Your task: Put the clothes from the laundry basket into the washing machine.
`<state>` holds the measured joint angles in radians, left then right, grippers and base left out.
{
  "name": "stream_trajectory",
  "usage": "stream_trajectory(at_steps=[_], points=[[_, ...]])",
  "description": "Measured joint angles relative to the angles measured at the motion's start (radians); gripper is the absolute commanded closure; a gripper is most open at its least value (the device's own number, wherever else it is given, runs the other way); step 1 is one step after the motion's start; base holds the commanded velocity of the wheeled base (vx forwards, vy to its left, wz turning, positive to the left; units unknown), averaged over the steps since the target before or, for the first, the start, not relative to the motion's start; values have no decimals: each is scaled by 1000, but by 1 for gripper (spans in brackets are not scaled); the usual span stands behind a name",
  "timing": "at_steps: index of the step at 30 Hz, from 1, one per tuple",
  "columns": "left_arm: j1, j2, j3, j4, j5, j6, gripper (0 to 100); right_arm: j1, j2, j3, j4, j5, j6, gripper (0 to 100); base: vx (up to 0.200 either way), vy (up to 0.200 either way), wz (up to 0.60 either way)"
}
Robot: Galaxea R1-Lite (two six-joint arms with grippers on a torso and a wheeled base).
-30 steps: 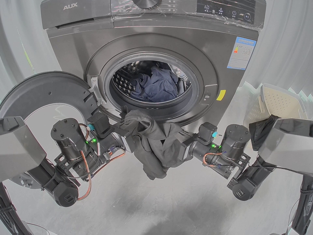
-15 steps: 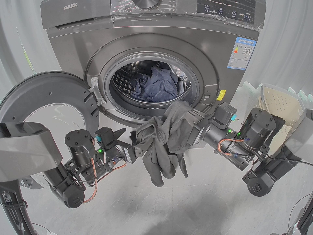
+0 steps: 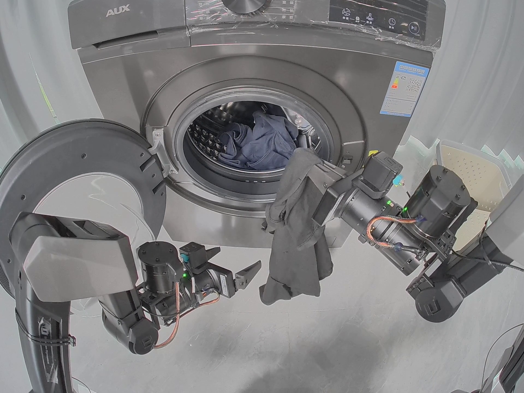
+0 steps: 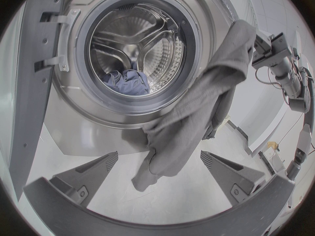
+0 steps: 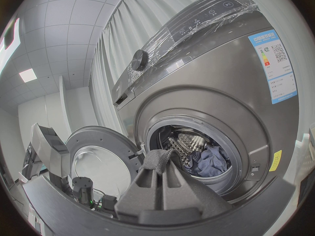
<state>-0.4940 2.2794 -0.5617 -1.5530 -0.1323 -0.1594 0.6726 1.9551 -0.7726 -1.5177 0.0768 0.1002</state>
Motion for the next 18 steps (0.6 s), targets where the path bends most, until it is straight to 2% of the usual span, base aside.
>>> stream_trajectory(at_steps=[18], points=[[59, 137, -177, 1, 9, 2, 0, 40, -44, 32, 8, -3, 0, 100, 0, 0, 0]])
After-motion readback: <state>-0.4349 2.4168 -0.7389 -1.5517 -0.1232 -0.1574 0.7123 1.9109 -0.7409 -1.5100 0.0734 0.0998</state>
